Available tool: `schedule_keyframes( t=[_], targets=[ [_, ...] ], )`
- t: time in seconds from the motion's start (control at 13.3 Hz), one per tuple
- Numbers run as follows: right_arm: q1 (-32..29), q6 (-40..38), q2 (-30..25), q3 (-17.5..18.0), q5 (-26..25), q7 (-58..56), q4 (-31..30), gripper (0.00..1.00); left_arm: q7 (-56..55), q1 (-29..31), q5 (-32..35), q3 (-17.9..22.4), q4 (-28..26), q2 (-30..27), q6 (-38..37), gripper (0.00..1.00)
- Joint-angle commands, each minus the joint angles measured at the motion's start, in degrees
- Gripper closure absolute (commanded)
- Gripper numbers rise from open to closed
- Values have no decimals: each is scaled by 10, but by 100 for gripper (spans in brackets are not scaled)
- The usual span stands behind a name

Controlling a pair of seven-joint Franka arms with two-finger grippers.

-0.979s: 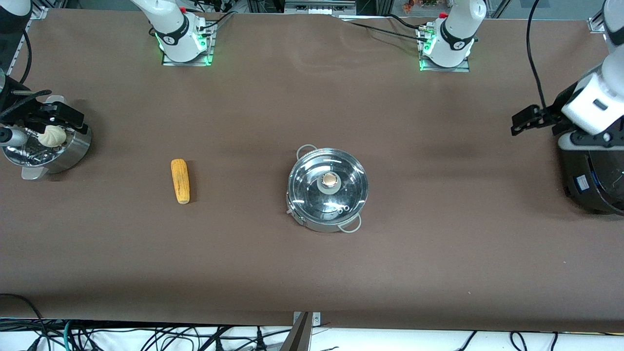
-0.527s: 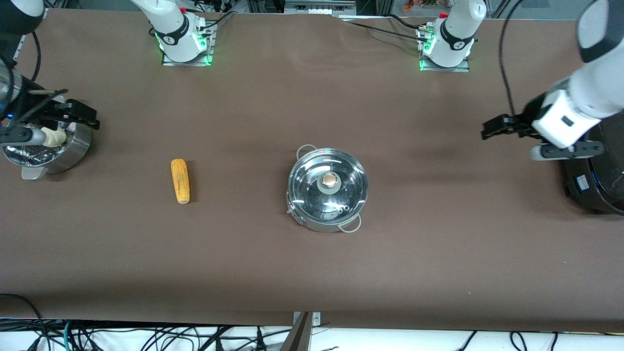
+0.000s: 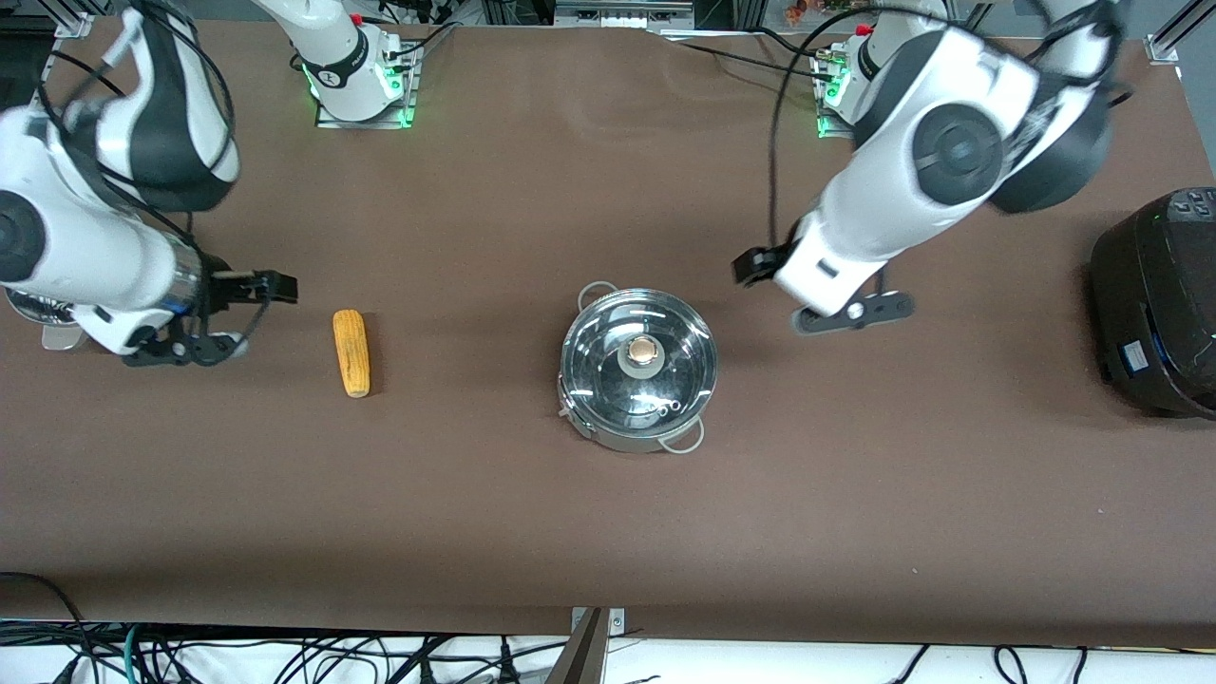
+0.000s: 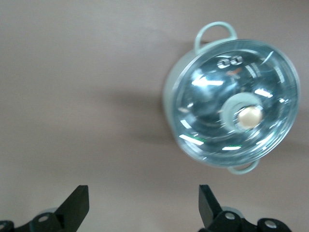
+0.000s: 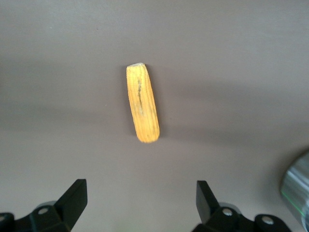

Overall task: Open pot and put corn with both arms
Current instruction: 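Reach the right gripper to the corn while the left gripper reaches the lid knob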

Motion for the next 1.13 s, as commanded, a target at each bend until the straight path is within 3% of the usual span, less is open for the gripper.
schedule_keyframes(
  t=[0.0,0.3,0.6,0.83,0.9,1.05],
  targets=[
    [4,93,12,-2,-2,-1,-67,0,-55,-35,-6,6,86,90,36,0],
    [13,224,76,-2,-7,-1,-114,0,-128,-89,1,13,87,145,122,0],
    [21,336,113,-3,-22,-2,-163,0,-148,-112,2,20,87,167,156,0],
    [21,336,125,-3,-23,-3,-166,1,-160,-155,2,61,87,181,171,0],
    [21,328,128,-3,-23,-5,-166,14,-157,-155,2,63,87,185,177,1],
    [21,317,129,-3,-23,-8,-163,61,-157,-156,2,63,89,192,185,5]
  ],
)
